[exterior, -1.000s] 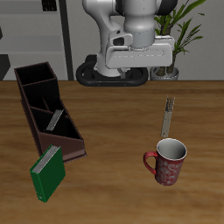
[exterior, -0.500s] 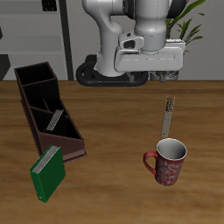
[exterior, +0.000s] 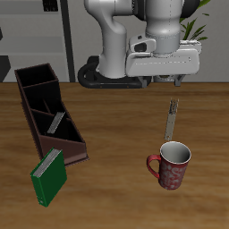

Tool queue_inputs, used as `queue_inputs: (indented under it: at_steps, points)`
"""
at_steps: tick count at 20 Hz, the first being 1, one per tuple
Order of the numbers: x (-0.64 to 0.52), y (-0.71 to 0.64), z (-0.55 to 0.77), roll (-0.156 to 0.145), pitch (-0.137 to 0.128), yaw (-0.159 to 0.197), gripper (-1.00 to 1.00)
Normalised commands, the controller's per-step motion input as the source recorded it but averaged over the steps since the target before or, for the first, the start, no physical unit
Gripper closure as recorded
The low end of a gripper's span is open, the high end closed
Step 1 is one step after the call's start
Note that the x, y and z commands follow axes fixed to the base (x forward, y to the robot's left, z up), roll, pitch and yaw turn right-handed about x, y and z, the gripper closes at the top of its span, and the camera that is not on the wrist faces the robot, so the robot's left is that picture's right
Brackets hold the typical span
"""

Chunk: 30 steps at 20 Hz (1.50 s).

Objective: Place the black book into the right desk caddy's left compartment and place the red mug into the right desk caddy's right compartment

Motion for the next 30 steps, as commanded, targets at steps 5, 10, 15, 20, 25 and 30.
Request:
queue_inputs:
  at_steps: [5,10,15,20,25,30]
  points:
    - [0.21,0.06,0.05,-0.018,-0.007,-0.032,-1.00]
    - [0.25,0.04,-0.10,-0.015,0.005,-0.018,-1.00]
    - [0.17,0.17,-0.19,-0.006,0.010,0.015,-1.00]
    - [0.14,0.32,-0.23,0.006,0.021,0.003,-1.00]
    - [0.10,0.22,-0.09,0.006,-0.013,0.031,-1.00]
    - [0.11,0.20,-0.16,0.006,0.008,0.058,-1.00]
